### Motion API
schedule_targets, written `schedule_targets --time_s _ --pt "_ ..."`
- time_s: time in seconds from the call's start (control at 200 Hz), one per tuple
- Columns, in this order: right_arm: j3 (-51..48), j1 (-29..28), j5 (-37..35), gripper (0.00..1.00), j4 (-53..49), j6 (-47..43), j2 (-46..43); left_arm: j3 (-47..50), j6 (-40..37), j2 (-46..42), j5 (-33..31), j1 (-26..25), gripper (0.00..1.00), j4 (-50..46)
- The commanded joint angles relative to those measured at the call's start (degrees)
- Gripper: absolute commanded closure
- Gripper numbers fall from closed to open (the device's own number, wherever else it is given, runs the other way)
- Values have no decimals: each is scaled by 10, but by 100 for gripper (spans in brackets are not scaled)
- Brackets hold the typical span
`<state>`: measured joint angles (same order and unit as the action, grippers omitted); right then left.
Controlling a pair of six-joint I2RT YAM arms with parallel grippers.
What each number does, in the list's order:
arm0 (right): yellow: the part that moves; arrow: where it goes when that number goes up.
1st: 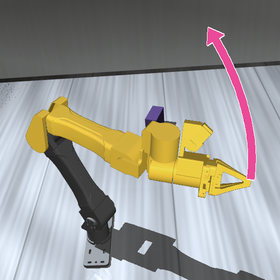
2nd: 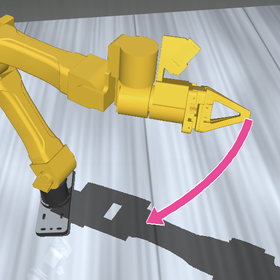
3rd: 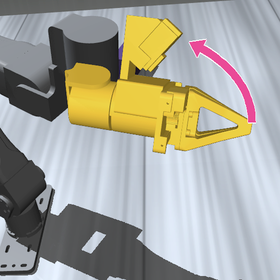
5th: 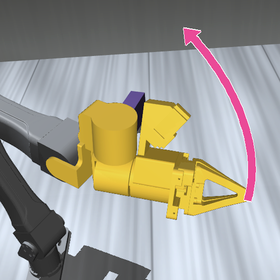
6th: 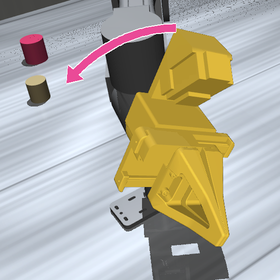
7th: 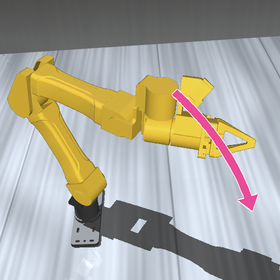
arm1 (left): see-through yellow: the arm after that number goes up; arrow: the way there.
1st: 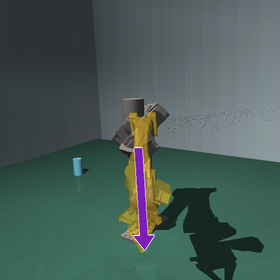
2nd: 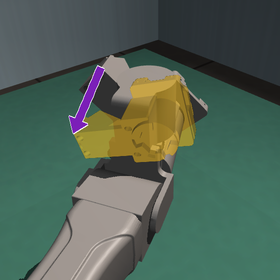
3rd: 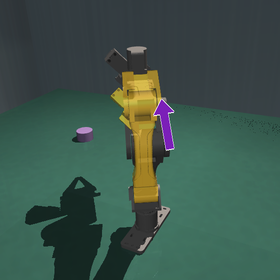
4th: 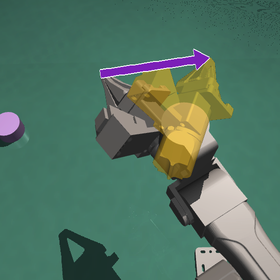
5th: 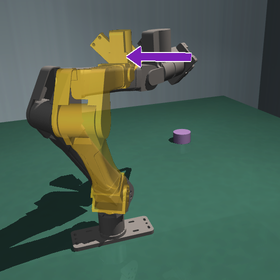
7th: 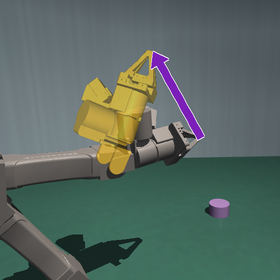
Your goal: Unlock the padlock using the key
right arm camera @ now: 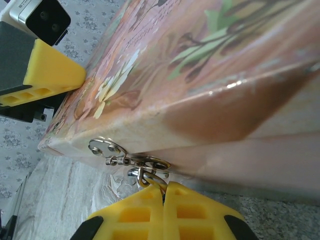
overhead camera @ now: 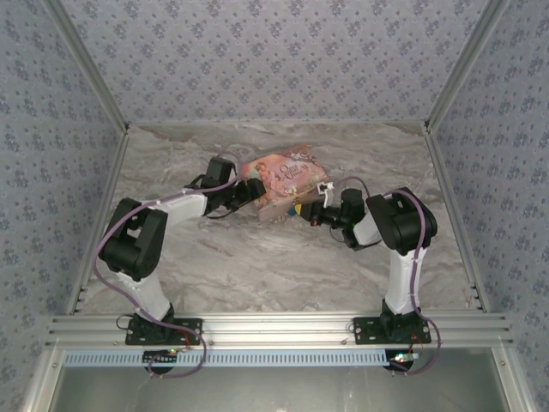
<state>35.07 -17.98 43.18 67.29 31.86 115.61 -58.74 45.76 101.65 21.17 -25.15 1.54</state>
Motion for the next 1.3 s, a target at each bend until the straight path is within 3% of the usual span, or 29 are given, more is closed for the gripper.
schedule_targets --time_s 0.0,0.505,1.294 --pt "0 1 -7 100 32 15 -4 25 -5 7 -31 -6 26 -75" --pt "-19 28 -67 100 126 190 -14 43 0 0 -37 -6 26 -66" --pt "7 12 -89 100 116 239 13 65 17 -9 -34 -20 25 -44"
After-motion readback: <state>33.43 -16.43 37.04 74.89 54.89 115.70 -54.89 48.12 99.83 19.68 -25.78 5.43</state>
